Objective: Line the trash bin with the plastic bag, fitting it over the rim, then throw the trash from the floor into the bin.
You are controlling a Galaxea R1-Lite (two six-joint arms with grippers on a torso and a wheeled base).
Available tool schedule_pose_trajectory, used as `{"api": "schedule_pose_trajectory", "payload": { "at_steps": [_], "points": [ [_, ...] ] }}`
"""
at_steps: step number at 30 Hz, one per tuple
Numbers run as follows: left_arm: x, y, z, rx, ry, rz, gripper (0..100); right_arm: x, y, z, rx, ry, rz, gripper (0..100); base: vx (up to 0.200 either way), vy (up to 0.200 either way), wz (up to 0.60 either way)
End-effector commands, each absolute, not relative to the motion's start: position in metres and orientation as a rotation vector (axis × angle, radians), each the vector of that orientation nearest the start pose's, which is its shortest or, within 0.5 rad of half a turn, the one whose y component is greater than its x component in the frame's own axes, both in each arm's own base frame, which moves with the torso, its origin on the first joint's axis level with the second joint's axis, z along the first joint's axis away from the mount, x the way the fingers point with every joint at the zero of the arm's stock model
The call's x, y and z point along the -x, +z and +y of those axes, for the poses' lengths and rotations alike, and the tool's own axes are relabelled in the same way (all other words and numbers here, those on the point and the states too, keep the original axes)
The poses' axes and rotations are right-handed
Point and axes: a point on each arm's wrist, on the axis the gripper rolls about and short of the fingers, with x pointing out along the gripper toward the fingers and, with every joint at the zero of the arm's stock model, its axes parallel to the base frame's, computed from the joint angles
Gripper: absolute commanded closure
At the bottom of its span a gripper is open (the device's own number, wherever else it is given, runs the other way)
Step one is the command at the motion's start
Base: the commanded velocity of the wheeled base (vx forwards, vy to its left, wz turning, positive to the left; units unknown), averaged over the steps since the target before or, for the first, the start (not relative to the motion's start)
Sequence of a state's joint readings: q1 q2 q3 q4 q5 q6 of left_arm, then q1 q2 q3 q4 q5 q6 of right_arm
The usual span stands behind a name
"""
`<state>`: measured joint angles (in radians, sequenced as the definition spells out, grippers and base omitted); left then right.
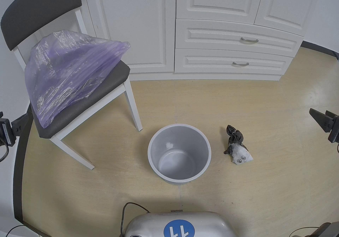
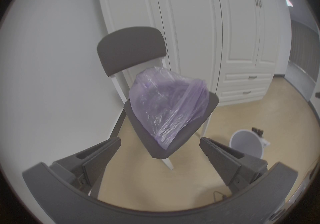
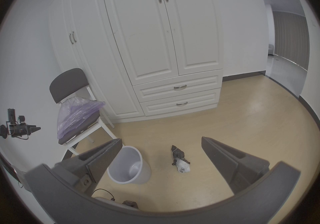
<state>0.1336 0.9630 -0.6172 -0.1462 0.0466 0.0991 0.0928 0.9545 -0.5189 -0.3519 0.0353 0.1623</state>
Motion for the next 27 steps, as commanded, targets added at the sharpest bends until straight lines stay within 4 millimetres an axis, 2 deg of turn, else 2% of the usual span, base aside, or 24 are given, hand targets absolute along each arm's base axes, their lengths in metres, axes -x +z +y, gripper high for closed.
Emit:
{"api": "schedule_pose_trajectory", "payload": {
  "at_steps": [1, 6, 14, 15, 20, 24, 27],
  "points": [
    [-0.167, 0.219, 0.027, -0.160, 0.168, 0.373, 0, -0.136, 0.225, 0.018, -0.170, 0.143, 0.145, 0, 0.000, 0.000, 0.00],
    [-0.184, 0.208, 0.027, -0.201, 0.155, 0.435, 0, -0.137, 0.223, 0.021, -0.167, 0.160, 0.157, 0, 0.000, 0.000, 0.00],
    [-0.220, 0.185, 0.011, -0.279, 0.211, 0.511, 0, -0.139, 0.222, 0.023, -0.163, 0.159, 0.169, 0, 0.000, 0.000, 0.00],
    [-0.220, 0.185, 0.011, -0.279, 0.211, 0.511, 0, -0.139, 0.222, 0.023, -0.163, 0.159, 0.169, 0, 0.000, 0.000, 0.00],
    [-0.248, 0.166, 0.009, -0.339, 0.302, 0.539, 0, -0.141, 0.221, 0.023, -0.162, 0.158, 0.179, 0, 0.000, 0.000, 0.00],
    [-0.255, 0.162, 0.010, -0.364, 0.345, 0.528, 0, -0.141, 0.221, 0.023, -0.162, 0.157, 0.178, 0, 0.000, 0.000, 0.00],
    [-0.256, 0.166, 0.012, -0.368, 0.366, 0.490, 0, -0.141, 0.221, 0.023, -0.163, 0.158, 0.176, 0, 0.000, 0.000, 0.00]
  ]
}}
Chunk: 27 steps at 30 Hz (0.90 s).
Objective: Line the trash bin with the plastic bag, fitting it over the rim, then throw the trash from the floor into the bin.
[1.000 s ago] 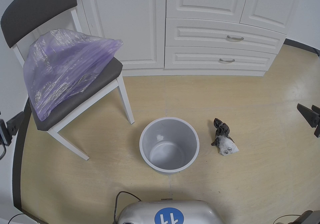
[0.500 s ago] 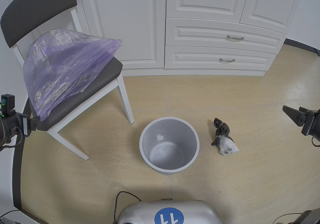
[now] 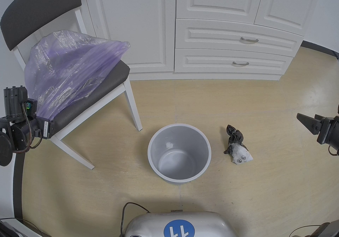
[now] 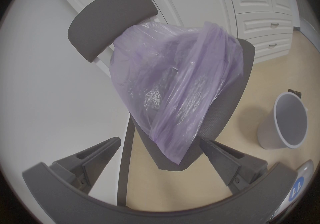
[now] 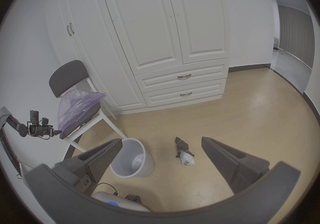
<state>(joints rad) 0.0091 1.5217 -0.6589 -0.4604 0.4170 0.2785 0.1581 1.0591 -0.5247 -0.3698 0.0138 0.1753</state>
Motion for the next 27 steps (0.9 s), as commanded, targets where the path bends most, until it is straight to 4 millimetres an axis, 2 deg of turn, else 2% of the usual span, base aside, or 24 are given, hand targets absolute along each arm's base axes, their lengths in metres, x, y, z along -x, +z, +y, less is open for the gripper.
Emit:
{"api": "schedule_pose_trajectory", "payload": {
  "at_steps": [1, 16, 22, 24, 27],
  "points": [
    [-0.256, 0.168, 0.013, -0.369, 0.368, 0.483, 0, -0.141, 0.221, 0.023, -0.162, 0.157, 0.175, 0, 0.000, 0.000, 0.00],
    [-0.260, 0.182, 0.032, -0.351, 0.448, 0.443, 0, -0.142, 0.221, 0.023, -0.164, 0.158, 0.180, 0, 0.000, 0.000, 0.00],
    [-0.262, 0.201, 0.048, -0.333, 0.511, 0.385, 0, -0.142, 0.220, 0.023, -0.165, 0.158, 0.180, 0, 0.000, 0.000, 0.00],
    [-0.262, 0.215, 0.058, -0.320, 0.553, 0.341, 0, -0.141, 0.221, 0.023, -0.166, 0.158, 0.177, 0, 0.000, 0.000, 0.00],
    [-0.260, 0.218, 0.058, -0.318, 0.555, 0.337, 0, -0.142, 0.222, 0.023, -0.166, 0.158, 0.173, 0, 0.000, 0.000, 0.00]
  ]
}}
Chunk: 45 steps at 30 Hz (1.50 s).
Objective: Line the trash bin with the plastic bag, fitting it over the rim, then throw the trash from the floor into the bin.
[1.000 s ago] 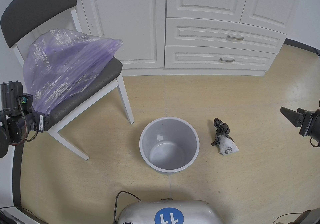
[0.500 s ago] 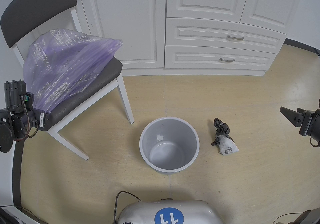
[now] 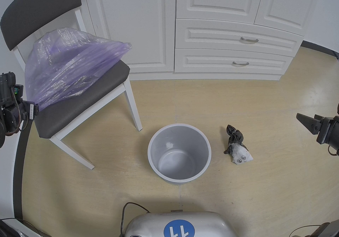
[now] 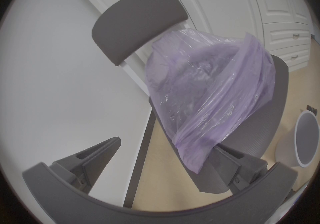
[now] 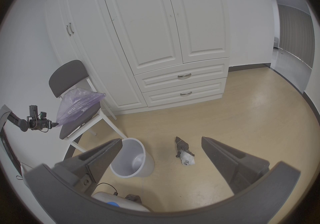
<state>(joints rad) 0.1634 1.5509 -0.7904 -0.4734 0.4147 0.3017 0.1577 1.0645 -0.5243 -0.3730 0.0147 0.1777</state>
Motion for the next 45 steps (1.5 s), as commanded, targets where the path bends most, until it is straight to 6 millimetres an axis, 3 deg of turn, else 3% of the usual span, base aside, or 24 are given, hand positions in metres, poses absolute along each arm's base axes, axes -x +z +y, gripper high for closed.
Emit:
{"api": "schedule_pose_trajectory", "payload": {
  "at_steps": [1, 8, 18, 28, 37, 45],
  "points": [
    [-0.261, 0.215, 0.056, -0.320, 0.544, 0.345, 0, -0.142, 0.221, 0.023, -0.166, 0.158, 0.174, 0, 0.000, 0.000, 0.00],
    [-0.279, 0.189, 0.046, -0.322, 0.499, 0.374, 0, -0.141, 0.221, 0.023, -0.164, 0.161, 0.174, 0, 0.000, 0.000, 0.00],
    [-0.284, 0.200, 0.050, -0.302, 0.491, 0.242, 0, -0.140, 0.222, 0.023, -0.165, 0.164, 0.165, 0, 0.000, 0.000, 0.00],
    [-0.281, 0.176, 0.052, -0.306, 0.465, 0.317, 0, -0.140, 0.222, 0.023, -0.165, 0.165, 0.166, 0, 0.000, 0.000, 0.00],
    [-0.282, 0.181, 0.063, -0.299, 0.515, 0.194, 0, -0.139, 0.221, 0.025, -0.164, 0.179, 0.168, 0, 0.000, 0.000, 0.00],
    [-0.287, 0.173, 0.063, -0.297, 0.504, 0.205, 0, -0.139, 0.221, 0.025, -0.164, 0.182, 0.169, 0, 0.000, 0.000, 0.00]
  ]
}}
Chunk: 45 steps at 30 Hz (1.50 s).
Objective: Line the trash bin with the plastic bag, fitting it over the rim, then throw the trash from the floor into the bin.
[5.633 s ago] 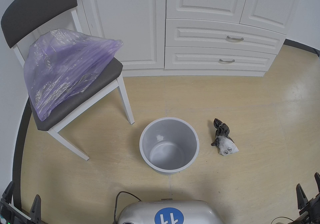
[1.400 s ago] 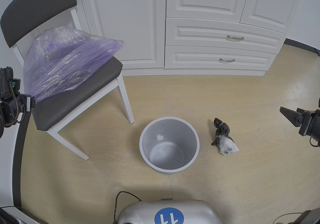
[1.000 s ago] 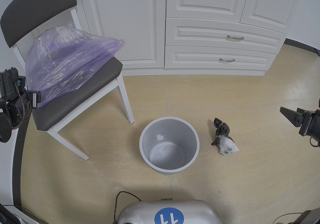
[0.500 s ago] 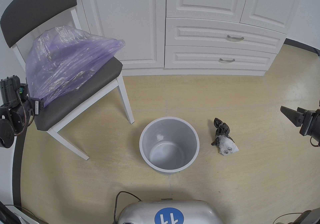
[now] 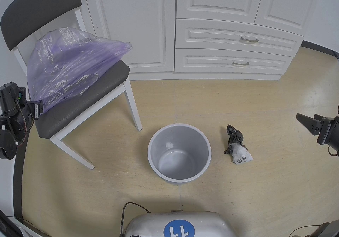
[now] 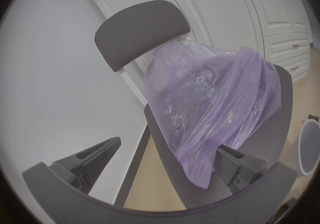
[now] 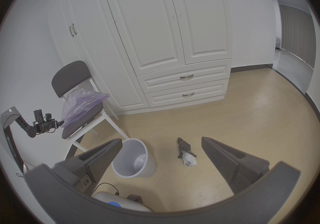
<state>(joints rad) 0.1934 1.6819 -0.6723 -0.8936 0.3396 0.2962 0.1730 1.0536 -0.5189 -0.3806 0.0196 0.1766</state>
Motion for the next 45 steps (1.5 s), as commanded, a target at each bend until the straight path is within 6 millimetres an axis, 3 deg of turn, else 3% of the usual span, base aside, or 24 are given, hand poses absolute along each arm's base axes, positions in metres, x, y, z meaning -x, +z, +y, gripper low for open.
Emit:
{"api": "schedule_pose_trajectory", "payload": {
  "at_steps": [1, 4, 5, 27, 34, 36, 38, 39, 41, 45],
  "points": [
    [-0.287, 0.173, 0.063, -0.297, 0.504, 0.205, 0, -0.139, 0.221, 0.025, -0.164, 0.182, 0.169, 0, 0.000, 0.000, 0.00],
    [-0.285, 0.167, 0.060, -0.303, 0.450, 0.193, 0, -0.138, 0.222, 0.026, -0.163, 0.184, 0.169, 0, 0.000, 0.000, 0.00],
    [-0.284, 0.167, 0.059, -0.304, 0.446, 0.189, 100, -0.139, 0.221, 0.026, -0.163, 0.183, 0.172, 0, 0.000, 0.000, 0.00],
    [-0.266, 0.159, 0.048, -0.288, 0.387, 0.016, 100, -0.118, 0.216, 0.031, -0.118, 0.255, 0.152, 0, 0.000, 0.000, 0.00],
    [-0.269, 0.167, 0.016, -0.275, 0.277, -0.067, 100, -0.111, 0.210, 0.029, -0.020, 0.265, 0.142, 0, 0.000, 0.000, 0.00],
    [-0.269, 0.172, -0.001, -0.267, 0.222, -0.107, 100, -0.111, 0.209, 0.029, -0.001, 0.265, 0.145, 0, 0.000, 0.000, 0.00],
    [-0.269, 0.172, -0.001, -0.267, 0.222, -0.107, 100, -0.111, 0.209, 0.029, -0.001, 0.265, 0.145, 0, 0.000, 0.000, 0.00],
    [-0.270, 0.178, -0.023, -0.244, 0.146, -0.148, 100, -0.110, 0.209, 0.029, 0.003, 0.266, 0.139, 0, 0.000, 0.000, 0.00],
    [-0.269, 0.180, -0.035, -0.220, 0.104, -0.160, 100, -0.111, 0.209, 0.029, 0.003, 0.266, 0.138, 0, 0.000, 0.000, 0.00],
    [-0.270, 0.190, -0.076, -0.134, -0.009, -0.210, 100, -0.109, 0.211, 0.029, 0.000, 0.273, 0.121, 0, 0.000, 0.000, 0.00]
  ]
}}
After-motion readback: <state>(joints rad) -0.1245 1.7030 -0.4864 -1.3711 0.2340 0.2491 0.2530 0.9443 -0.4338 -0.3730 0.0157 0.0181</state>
